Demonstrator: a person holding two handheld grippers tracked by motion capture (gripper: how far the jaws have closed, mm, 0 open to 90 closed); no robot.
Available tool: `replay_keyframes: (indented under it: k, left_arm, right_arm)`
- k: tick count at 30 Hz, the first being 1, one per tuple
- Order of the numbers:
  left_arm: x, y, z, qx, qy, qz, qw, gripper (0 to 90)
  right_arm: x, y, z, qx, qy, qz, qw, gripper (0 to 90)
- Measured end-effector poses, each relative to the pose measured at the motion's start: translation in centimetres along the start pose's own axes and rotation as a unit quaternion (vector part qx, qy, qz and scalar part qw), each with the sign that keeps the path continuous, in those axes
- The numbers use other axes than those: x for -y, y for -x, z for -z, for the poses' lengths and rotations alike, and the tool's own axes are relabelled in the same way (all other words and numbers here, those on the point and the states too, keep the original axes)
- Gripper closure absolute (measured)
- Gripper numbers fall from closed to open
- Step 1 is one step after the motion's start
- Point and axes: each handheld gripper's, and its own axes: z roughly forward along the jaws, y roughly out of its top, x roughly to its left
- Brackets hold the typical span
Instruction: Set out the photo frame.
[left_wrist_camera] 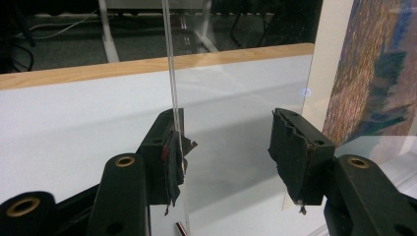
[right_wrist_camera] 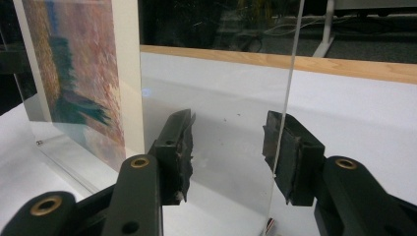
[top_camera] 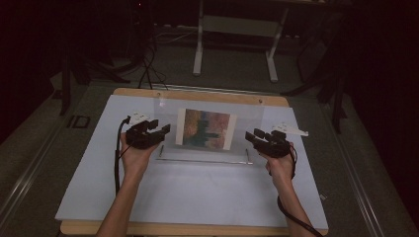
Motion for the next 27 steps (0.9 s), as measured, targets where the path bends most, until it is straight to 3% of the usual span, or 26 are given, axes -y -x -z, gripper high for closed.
replay_keyframes:
  k: [27]
  left_arm:
    - [1.2,0.9,0.7,0.004,0.016,0.0,0.9999,46.5]
  right_arm:
    - [1.0,0.0,0.9,-0.004,0.007,0.01,0.9999,52.2]
